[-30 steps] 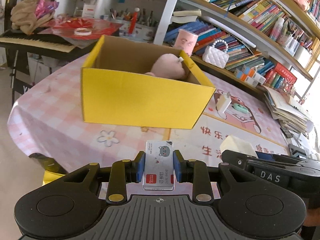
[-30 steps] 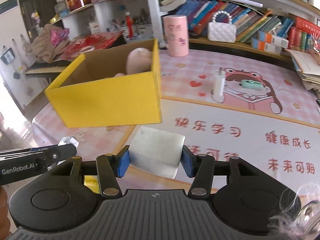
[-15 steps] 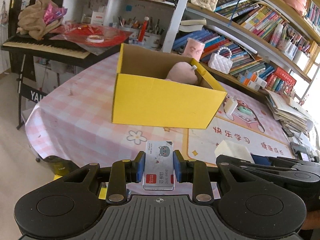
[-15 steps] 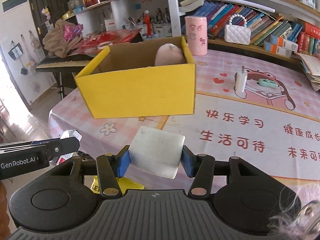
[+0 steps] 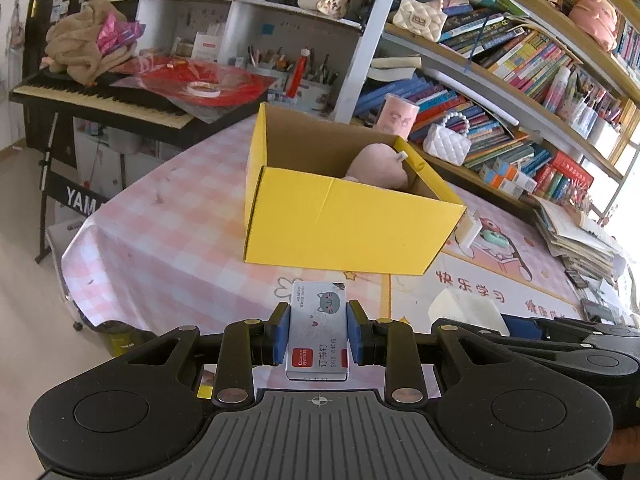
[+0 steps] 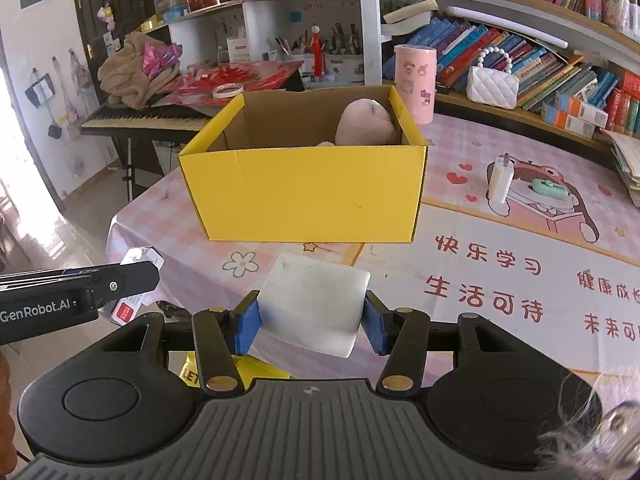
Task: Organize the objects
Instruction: 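Carry the card box and white eraser over the yellow box with both tools, then open both tools to drop the card box and eraser into the box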
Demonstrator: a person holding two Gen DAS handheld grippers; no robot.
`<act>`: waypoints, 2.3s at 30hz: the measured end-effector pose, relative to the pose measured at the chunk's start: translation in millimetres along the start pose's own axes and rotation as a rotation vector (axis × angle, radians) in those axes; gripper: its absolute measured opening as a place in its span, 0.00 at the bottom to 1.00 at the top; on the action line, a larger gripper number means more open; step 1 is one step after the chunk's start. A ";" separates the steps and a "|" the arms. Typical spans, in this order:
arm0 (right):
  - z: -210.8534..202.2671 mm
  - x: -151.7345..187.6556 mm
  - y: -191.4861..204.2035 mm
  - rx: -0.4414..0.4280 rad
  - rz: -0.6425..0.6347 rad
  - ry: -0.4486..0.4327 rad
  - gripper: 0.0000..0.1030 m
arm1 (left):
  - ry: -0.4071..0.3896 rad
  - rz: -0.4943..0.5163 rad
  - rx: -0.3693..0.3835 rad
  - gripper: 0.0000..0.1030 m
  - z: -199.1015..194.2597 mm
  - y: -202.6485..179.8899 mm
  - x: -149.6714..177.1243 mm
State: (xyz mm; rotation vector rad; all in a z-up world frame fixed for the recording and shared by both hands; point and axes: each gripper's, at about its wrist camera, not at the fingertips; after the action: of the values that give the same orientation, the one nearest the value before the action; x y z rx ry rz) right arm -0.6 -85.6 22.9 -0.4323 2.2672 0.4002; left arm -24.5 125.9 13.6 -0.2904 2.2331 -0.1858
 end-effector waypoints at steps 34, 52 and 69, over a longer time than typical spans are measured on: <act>112.7 -130.9 -61.6 -0.062 -0.166 -0.077 0.48 | -0.100 0.089 -0.125 0.27 120.8 -43.9 -107.8; 149.2 -133.2 -72.6 -0.109 -0.221 -0.010 0.48 | -0.019 0.131 -0.180 0.31 157.6 -49.0 -101.6; 156.7 -148.9 -57.9 -0.148 -0.228 -0.051 0.47 | -0.227 -0.026 -0.219 0.54 100.1 -31.6 -108.1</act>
State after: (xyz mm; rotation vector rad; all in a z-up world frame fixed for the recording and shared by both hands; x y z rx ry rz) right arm 219.5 -45.7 24.0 -0.7403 2.1172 0.4574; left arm 124.0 121.4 39.0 -0.4366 2.0254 0.0765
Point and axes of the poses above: each gripper's, at about its wrist camera, not at the fingertips, and z roughly the way its jaws point, y to its left, x to its underside, and after that the axes turned 5 degrees about -x, right-handed
